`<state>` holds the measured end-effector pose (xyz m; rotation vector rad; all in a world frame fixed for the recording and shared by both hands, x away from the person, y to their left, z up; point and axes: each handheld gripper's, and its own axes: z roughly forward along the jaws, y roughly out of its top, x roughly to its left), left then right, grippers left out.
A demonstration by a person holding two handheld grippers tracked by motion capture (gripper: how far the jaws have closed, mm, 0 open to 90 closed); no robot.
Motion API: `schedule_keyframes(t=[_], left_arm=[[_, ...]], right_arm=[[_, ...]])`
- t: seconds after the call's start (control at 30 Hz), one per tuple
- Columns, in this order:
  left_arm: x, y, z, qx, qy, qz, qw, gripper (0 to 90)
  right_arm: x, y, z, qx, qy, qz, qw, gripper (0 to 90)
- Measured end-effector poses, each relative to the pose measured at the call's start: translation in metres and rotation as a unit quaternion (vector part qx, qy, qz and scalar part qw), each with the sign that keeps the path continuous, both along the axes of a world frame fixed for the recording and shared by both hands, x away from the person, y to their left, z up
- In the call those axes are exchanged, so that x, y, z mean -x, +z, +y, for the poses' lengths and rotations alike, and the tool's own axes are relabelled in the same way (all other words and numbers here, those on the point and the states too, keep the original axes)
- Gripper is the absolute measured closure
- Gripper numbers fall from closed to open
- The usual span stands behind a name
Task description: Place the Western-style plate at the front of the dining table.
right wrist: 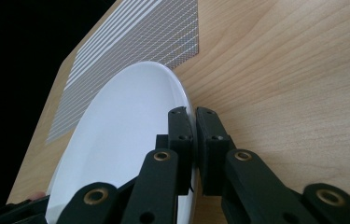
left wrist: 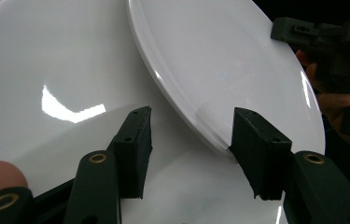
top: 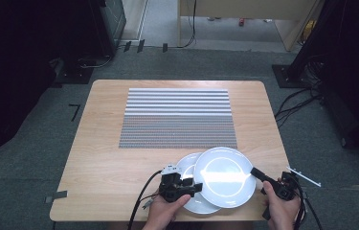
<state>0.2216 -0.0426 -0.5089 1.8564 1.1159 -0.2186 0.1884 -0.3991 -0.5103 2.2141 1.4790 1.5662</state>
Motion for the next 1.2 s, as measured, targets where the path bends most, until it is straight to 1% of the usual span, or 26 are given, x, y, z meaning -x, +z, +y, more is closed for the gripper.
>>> schedule_keyframes(t=[0.17,0.2,0.23,0.27,0.3,0.33,0.37,0.4,0.47,0.57,0.67,0.7,0.83,0.97,1.07,1.13,1.17,1.2], left_arm=[[-0.002,0.001,-0.007,-0.004,-0.012,0.006,0.9999,48.1],[-0.002,0.002,-0.009,-0.005,-0.016,0.006,0.9998,49.6],[-0.002,0.002,-0.011,-0.005,-0.024,0.005,0.9997,52.8],[-0.001,0.002,-0.013,-0.009,-0.027,0.003,0.9996,55.7],[0.000,0.002,-0.015,-0.011,-0.026,0.000,0.9996,55.0],[-0.001,0.003,-0.015,-0.008,-0.025,0.002,0.9997,55.2],[-0.002,0.003,-0.014,-0.005,-0.024,0.004,0.9997,57.4],[-0.003,0.003,-0.013,-0.001,-0.023,0.005,0.9997,57.4],[-0.004,0.003,-0.012,0.003,-0.020,0.007,0.9998,59.2],[-0.007,0.003,-0.010,0.003,-0.018,0.008,0.9998,60.1],[-0.009,0.003,-0.009,0.001,-0.005,0.011,0.9999,60.4],[-0.010,0.003,-0.008,0.000,-0.002,0.011,0.9999,59.2],[-0.018,0.005,-0.004,0.005,0.014,0.015,0.9998,58.1],[-0.025,0.009,-0.005,-0.003,0.020,0.018,0.9996,57.5],[-0.029,0.009,-0.007,-0.018,0.030,0.023,0.9991,57.5],[-0.029,0.008,-0.010,-0.021,0.031,0.025,0.9990,61.3],[-0.028,0.008,-0.011,-0.029,0.032,0.021,0.9988,61.3],[-0.028,0.008,-0.012,-0.034,0.035,0.018,0.9986,63.7]], right_arm=[[-0.001,-0.002,0.000,-0.004,-0.001,0.003,1.0000,85.5],[-0.001,-0.002,0.000,-0.004,-0.001,0.002,1.0000,85.6],[-0.001,-0.002,0.000,-0.005,-0.001,0.002,1.0000,85.6],[-0.001,-0.002,0.001,-0.003,-0.001,-0.001,1.0000,85.6],[-0.001,-0.002,0.002,-0.001,0.000,0.000,1.0000,85.5],[-0.001,-0.002,0.002,0.000,-0.002,-0.001,1.0000,85.4],[-0.001,-0.004,0.002,-0.003,-0.002,0.001,1.0000,85.4],[-0.001,-0.004,0.002,-0.003,-0.002,0.001,1.0000,85.4],[-0.002,-0.006,0.001,-0.014,-0.002,0.004,0.9999,85.5],[-0.002,-0.006,0.001,-0.017,0.001,0.006,0.9998,85.5],[-0.002,-0.006,0.001,-0.022,0.002,0.003,0.9998,85.9],[-0.001,-0.005,0.000,-0.021,0.003,0.002,0.9998,86.1],[-0.001,-0.004,0.001,-0.020,0.003,-0.001,0.9998,86.2],[-0.001,-0.003,0.001,-0.018,0.004,-0.002,0.9998,86.2],[-0.001,-0.003,0.002,-0.015,0.006,-0.003,0.9999,86.1],[-0.001,-0.003,0.002,-0.014,0.006,-0.004,0.9999,86.1],[-0.001,-0.003,0.003,-0.014,0.006,-0.004,0.9999,86.1],[-0.001,-0.003,0.004,-0.014,0.006,-0.004,0.9999,86.1]])
